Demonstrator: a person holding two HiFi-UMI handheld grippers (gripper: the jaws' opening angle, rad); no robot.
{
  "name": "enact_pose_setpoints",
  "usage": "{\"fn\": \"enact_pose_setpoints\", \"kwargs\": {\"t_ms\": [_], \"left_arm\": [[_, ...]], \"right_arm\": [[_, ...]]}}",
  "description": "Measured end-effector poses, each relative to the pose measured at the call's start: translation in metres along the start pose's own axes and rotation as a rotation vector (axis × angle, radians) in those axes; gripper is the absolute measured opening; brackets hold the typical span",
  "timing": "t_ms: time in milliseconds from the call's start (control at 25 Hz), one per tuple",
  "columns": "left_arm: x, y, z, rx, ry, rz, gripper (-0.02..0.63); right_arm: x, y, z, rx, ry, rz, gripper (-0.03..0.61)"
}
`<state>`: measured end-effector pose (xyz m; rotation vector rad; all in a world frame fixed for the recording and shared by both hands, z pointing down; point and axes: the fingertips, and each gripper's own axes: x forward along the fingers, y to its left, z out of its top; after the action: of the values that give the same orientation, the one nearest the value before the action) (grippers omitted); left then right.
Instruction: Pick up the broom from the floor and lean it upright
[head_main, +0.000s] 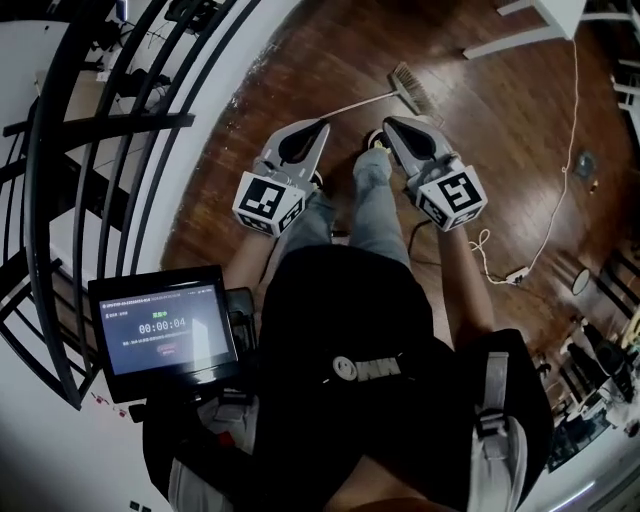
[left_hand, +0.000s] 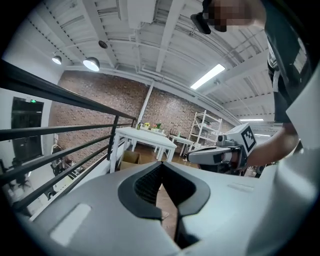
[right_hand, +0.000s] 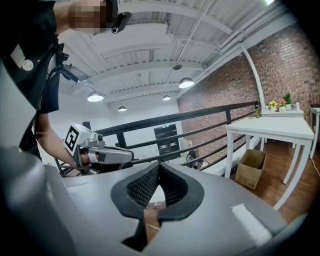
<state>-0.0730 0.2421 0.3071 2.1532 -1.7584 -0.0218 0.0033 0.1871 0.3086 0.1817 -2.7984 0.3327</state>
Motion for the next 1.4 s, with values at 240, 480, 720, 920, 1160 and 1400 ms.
{"fn": "enact_pose_setpoints", "kwargs": {"t_ms": [240, 480, 720, 920, 1160, 1400], "left_arm": [[0.026, 0.032, 0.013, 0.015, -0.004, 0.118, 0.012], [0.036, 0.07, 0.006, 0.056, 0.028, 0.217, 0.012], [0.09, 0.141, -0.088, -0.01, 0.131, 0.268, 0.012], [0.093, 0.193, -0.176, -0.08, 0.153, 0.255, 0.091], [0.114, 0.241, -0.328, -0.138, 0.212, 0.263, 0.124], [0.127, 0.251, -0.436, -0.216, 0.224, 0.258, 0.156]], "right_arm": [[0.042, -0.037, 0.004, -0.142, 0.079, 0.154, 0.003], [0.102, -0.053, -0.067, -0.637, 0.369, 0.359, 0.005], [0.178, -0.115, -0.196, -0.675, 0.576, 0.519, 0.104], [0.237, -0.116, -0.307, -0.729, 0.699, 0.592, 0.155], [0.288, -0.136, -0.474, -0.723, 0.819, 0.657, 0.17], [0.304, -0.15, -0.616, -0.778, 0.946, 0.734, 0.18]]}}
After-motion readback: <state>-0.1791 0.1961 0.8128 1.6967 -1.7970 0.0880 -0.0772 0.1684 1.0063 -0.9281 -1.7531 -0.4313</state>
